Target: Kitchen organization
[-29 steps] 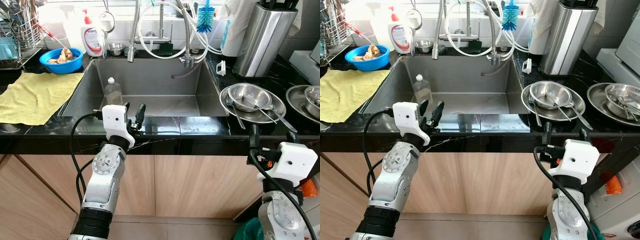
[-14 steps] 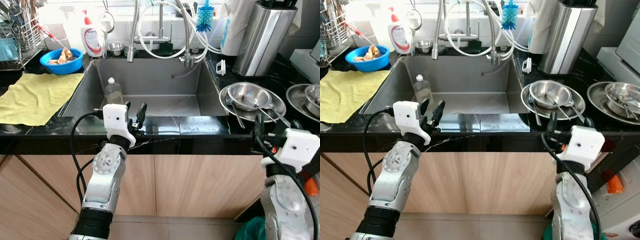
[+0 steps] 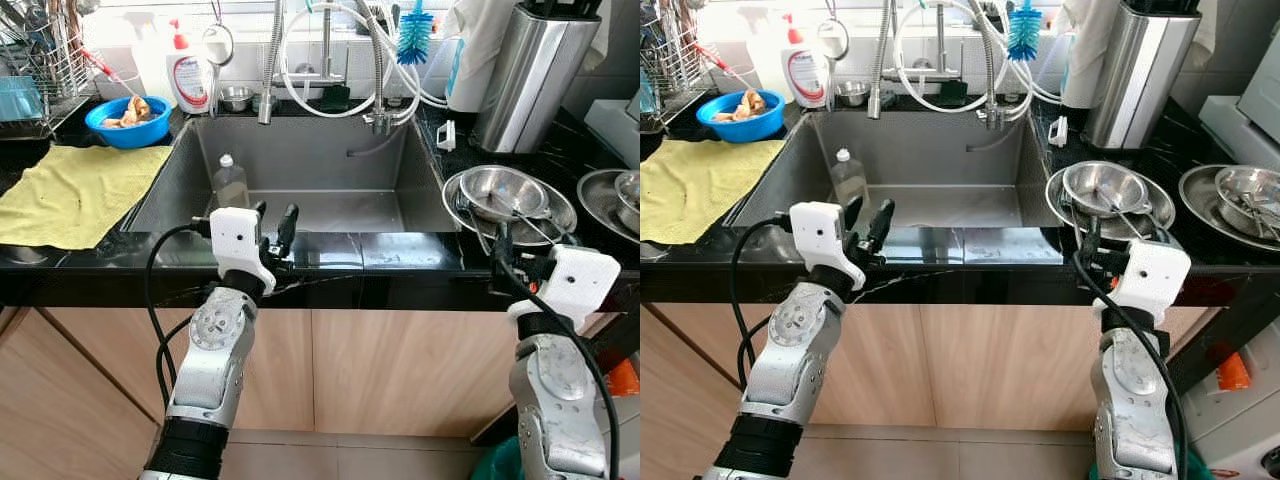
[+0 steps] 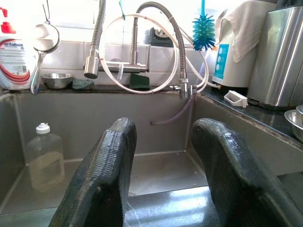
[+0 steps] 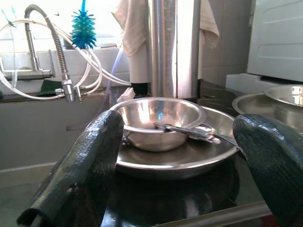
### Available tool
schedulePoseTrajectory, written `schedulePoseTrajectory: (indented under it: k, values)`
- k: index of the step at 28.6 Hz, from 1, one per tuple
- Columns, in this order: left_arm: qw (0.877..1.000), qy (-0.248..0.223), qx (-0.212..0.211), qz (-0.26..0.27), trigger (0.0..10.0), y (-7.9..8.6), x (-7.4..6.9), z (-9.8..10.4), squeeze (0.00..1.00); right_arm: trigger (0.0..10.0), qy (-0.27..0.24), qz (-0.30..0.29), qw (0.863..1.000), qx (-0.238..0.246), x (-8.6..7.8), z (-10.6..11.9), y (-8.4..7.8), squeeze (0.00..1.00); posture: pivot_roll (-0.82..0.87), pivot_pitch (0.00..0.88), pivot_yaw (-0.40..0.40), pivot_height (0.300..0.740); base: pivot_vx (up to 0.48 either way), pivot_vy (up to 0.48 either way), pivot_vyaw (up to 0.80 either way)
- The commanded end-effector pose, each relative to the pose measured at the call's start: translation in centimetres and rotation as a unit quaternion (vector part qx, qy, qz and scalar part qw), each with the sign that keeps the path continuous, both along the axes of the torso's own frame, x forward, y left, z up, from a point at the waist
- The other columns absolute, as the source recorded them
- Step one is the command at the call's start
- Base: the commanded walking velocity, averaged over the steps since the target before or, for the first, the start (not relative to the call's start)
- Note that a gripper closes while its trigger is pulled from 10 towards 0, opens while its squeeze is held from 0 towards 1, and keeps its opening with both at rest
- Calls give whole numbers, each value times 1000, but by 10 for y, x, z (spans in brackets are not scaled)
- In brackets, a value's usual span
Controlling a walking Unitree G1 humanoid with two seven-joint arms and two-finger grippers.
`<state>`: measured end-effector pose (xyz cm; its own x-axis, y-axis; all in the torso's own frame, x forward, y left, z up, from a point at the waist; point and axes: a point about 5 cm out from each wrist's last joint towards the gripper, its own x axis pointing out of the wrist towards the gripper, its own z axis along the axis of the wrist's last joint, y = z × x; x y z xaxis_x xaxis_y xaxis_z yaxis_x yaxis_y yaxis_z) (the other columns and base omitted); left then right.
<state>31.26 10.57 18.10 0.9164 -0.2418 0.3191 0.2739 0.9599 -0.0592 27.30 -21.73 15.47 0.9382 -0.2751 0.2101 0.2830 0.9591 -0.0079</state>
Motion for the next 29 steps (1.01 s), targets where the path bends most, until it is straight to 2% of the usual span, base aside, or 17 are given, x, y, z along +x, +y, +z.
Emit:
schedulePoseTrajectory:
  k: [1, 10, 11, 12, 14, 15, 17, 18, 19, 22, 23, 26, 27, 28, 29]
  values:
    - [1000, 2, -5, 4, 10000, 1, -1, 1, 0, 10000, 6, -3, 1000, 7, 3, -2, -1, 0, -62, 0, 37, 740, 0, 0, 0]
    - [1000, 6, -6, 4, 10000, 2, -4, -1, 0, 10000, 15, -6, 1000, 9, 7, -4, -5, 0, -54, 0, 35, 740, 0, 0, 0]
    - [1000, 6, -7, 4, 10000, 2, -4, -1, 0, 7725, 15, -6, 1000, 9, 7, -4, -5, 0, -54, 0, 35, 740, 0, 0, 0]
    - [1000, 7, -7, 4, 10000, 2, -4, -1, 0, 4824, 14, -7, 1000, 9, 7, -4, -5, 0, -55, 0, 35, 740, 0, 0, 0]
    - [1000, 7, -8, 5, 10000, 2, -5, -1, 0, 4314, 11, -7, 1000, 10, 7, -4, -6, 0, -55, 0, 36, 740, 0, 0, 0]
    - [1000, 8, -8, 5, 10000, 2, -5, -1, 0, 2784, 11, -7, 1000, 10, 7, -4, -5, 0, -55, 0, 36, 740, 0, 0, 0]
    - [1000, 8, -8, 5, 10000, 1, -5, -1, 0, 2627, 11, -6, 1000, 9, 8, -4, -5, 0, -55, 0, 36, 740, 0, 0, 0]
    - [1000, 8, -8, 4, 10000, 1, -5, -1, 0, 2627, 10, -6, 1000, 10, 8, -4, -6, 0, -55, 0, 36, 740, 0, 0, 0]
    - [1000, 8, -8, 4, 10000, 1, -5, -1, 0, 3647, 10, -7, 1000, 9, 8, -4, -6, 0, -55, 0, 36, 740, 0, 0, 0]
    - [1000, 8, -8, 5, 10000, 1, -6, -1, 0, 4000, 11, -8, 1000, 8, 7, -4, -7, 0, -55, 0, 36, 740, 0, 0, 0]
    - [1000, 8, -7, 5, 10000, 1, -6, -1, 0, 4510, 12, -7, 1000, 8, 8, -4, -6, 0, -54, 0, 35, 740, 0, 0, 0]
    - [1000, 9, -7, 5, 10000, 1, -6, -1, 0, 4706, 12, -7, 1000, 8, 7, -5, -6, 0, -52, 0, 34, 740, 0, 0, 0]
    - [1000, 9, -7, 6, 10000, 2, -6, -1, 0, 6353, 12, -7, 1000, 8, 8, -5, -6, 0, -52, 0, 34, 740, 0, 0, 0]
    - [1000, 9, -7, 6, 10000, 2, -6, -1, 0, 6353, 12, -7, 1000, 8, 8, -5, -6, 0, -52, 0, 34, 740, 0, 0, 0]
    - [1000, 9, -7, 6, 10000, 2, -6, -1, 0, 10000, 12, -8, 1000, 8, 8, -5, -6, 0, -52, 0, 34, 740, 0, 0, 0]
